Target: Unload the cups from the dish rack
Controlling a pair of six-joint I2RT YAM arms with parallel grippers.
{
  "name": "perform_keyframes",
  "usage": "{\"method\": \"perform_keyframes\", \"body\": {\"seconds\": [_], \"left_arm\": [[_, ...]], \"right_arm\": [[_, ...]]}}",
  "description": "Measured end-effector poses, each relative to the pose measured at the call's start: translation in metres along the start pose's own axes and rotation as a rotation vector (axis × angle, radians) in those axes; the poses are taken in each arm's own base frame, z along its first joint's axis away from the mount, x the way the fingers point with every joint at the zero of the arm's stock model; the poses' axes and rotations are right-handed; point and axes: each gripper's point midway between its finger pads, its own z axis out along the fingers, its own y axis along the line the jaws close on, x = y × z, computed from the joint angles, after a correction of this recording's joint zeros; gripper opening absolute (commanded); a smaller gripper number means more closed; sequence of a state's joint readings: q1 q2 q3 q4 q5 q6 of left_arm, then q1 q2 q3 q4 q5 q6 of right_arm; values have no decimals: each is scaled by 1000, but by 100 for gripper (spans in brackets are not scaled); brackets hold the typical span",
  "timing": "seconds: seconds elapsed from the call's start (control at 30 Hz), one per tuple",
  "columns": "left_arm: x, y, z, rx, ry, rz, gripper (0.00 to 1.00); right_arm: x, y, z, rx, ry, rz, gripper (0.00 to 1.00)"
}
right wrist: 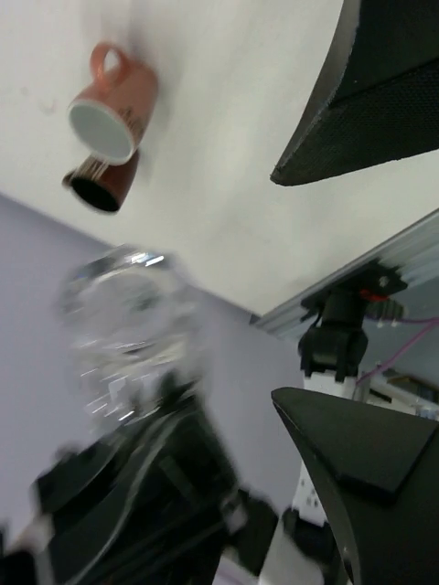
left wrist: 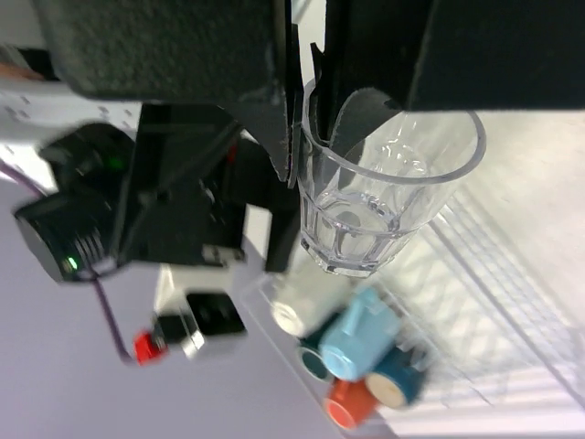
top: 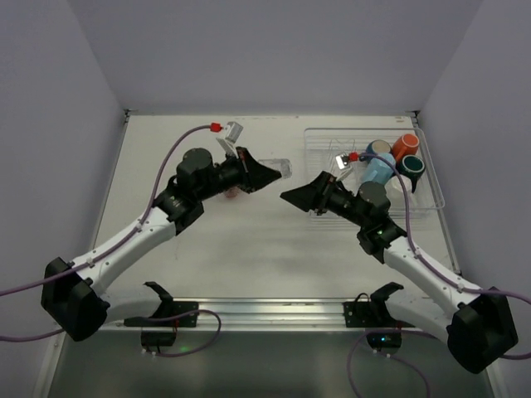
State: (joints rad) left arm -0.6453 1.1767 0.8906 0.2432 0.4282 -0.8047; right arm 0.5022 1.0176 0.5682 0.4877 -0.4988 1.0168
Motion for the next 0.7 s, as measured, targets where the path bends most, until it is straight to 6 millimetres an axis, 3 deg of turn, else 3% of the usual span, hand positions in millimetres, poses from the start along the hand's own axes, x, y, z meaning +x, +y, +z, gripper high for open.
{"method": "perform_keyframes", "body": {"seconds": [0.1, 0.23, 0.33, 0.5, 0.6, 0.7], "left_arm": [[-36, 13, 18, -155, -8, 125, 0], [-50, 46, 36, -321, 46, 226, 0], [-36, 91, 49, -471, 158, 271, 0], [7, 162, 56, -689, 365, 309, 0], [25, 188, 54, -780, 463, 332, 0], [32, 202, 56, -827, 517, 351, 0]], "right_arm": [[3, -21, -10, 125, -5, -48, 98], [-9, -33, -31, 259, -73, -146, 98], [-19, -35, -50, 328, -132, -216, 98], [-27, -40, -74, 411, -189, -282, 98], [-27, -43, -83, 439, -202, -304, 98], [-25, -49, -88, 462, -200, -315, 98]]}}
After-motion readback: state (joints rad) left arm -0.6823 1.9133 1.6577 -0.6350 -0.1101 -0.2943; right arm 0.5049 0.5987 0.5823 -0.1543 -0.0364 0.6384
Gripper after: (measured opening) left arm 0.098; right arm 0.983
